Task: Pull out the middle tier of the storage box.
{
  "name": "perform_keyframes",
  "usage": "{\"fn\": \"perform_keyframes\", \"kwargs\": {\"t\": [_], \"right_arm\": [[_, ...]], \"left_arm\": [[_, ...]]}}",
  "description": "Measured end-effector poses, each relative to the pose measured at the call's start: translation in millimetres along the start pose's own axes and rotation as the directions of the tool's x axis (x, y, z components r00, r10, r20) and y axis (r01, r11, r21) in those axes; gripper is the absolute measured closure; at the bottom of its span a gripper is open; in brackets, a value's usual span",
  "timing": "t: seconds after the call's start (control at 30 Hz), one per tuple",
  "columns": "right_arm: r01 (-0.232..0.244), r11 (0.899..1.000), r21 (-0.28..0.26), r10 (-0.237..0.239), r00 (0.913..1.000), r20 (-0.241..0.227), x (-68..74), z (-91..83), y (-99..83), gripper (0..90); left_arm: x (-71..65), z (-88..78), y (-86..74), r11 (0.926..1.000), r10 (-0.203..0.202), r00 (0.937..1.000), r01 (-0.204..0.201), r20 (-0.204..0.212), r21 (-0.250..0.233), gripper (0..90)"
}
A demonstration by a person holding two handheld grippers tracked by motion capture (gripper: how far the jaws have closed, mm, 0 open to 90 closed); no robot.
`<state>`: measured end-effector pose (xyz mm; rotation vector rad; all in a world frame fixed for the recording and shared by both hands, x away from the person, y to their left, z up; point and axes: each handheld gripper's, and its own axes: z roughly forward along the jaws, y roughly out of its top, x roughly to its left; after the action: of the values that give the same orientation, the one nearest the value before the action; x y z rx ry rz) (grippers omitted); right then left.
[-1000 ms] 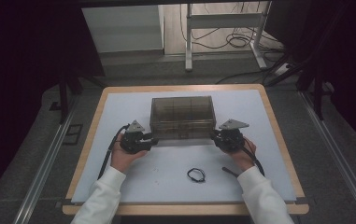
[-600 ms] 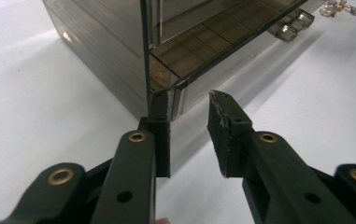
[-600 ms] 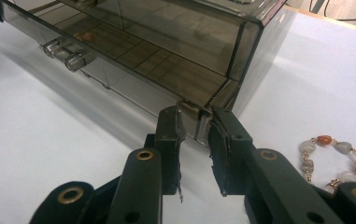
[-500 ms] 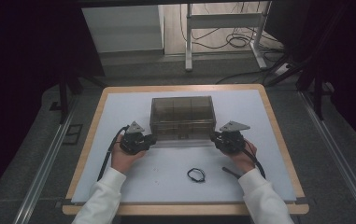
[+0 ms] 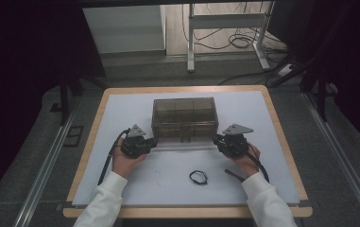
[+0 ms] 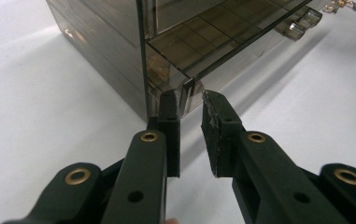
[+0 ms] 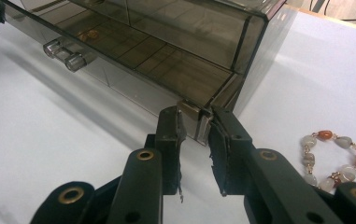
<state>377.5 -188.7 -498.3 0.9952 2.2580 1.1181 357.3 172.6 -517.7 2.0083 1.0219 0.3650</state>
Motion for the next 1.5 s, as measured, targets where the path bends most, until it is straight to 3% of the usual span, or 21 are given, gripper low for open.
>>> {"fn": "perform_keyframes", "kwargs": {"t": [1.5], "right_arm": [[0.015,1.000,-0.007,-0.015,0.9998,-0.015,9.7,-13.8,-10.3,75.6]], "left_arm": [[-9.6,-10.2,-9.9,1.0000,0.001,0.9998,-0.001,0.021,-0.003,78.3]]}}
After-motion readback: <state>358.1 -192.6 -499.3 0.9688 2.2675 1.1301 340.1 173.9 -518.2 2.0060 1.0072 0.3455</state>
